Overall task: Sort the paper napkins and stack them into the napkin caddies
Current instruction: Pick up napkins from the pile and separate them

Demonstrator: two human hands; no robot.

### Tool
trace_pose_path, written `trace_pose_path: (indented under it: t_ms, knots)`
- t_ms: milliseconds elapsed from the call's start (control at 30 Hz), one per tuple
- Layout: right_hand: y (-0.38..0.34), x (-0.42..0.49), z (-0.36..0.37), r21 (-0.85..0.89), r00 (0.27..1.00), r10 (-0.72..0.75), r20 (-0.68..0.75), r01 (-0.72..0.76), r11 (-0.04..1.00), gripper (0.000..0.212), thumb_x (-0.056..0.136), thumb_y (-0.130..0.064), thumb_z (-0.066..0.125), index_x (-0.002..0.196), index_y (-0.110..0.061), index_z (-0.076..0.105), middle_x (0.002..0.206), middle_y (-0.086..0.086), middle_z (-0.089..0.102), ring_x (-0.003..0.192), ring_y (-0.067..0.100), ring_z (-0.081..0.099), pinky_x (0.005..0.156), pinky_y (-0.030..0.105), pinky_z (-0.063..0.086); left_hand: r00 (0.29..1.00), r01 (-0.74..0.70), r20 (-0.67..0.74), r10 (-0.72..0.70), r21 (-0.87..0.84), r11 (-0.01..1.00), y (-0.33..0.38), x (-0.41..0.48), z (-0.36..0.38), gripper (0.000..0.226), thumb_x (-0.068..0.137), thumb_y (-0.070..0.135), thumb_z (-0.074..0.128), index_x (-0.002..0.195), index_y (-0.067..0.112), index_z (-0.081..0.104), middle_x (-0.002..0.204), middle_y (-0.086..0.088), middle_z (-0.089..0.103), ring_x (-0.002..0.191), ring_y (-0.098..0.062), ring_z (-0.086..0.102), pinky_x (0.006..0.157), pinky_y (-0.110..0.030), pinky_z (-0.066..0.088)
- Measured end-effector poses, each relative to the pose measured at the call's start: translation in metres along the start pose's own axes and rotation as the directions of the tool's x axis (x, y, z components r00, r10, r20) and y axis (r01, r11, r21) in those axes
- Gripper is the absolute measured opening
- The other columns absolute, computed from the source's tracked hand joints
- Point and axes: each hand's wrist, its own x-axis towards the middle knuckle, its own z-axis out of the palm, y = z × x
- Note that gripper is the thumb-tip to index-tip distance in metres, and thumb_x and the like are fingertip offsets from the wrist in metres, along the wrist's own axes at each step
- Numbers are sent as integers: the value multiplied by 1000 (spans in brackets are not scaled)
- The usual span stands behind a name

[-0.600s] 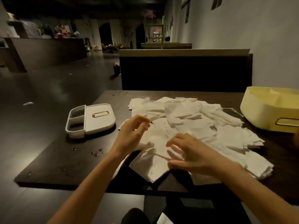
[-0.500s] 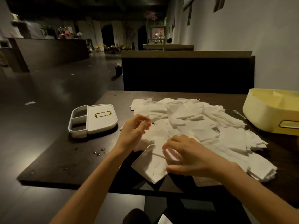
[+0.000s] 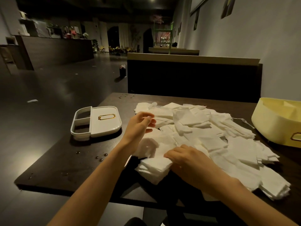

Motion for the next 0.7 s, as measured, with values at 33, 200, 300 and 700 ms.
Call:
trace_pose_path:
  t_ms: [33,200,300,700]
  knots:
    - [4,1,0,70,999,29,-39,-26,997,23,97,-24,47,117,-24,59,112,-4,65,99,11,60,86,27,51,1000,30,-3,-30,-54,998,-2,1,-3,16,99,11,43,103,10,59,94,-8,65,90,-19,63,77,-26,53]
    - [22,12,-18,654,941,312,-132,-154,741,14,93,-21,54,81,-25,61,77,-10,62,71,3,61,61,19,52,982,151,143,-124,-198,968,-1,-1,-3,22,100,24,39,102,15,60,102,-5,66,100,-22,60,85,-31,48]
    - [35,26,-31,922,853,518,69,-253,292,11,93,-19,53,92,-18,65,88,1,68,82,15,64,71,33,54,900,276,401,-171,-220,936,-1,0,0,46,95,56,28,116,26,55,121,1,64,114,-19,59,98,-37,47]
    - [56,54,-19,904,917,247,314,-368,220,34,74,-31,66,97,-7,63,80,5,64,74,13,62,70,25,52,917,348,312,-249,-321,881,-6,-1,6,23,93,18,54,110,5,62,104,-16,63,93,-27,60,68,-42,58]
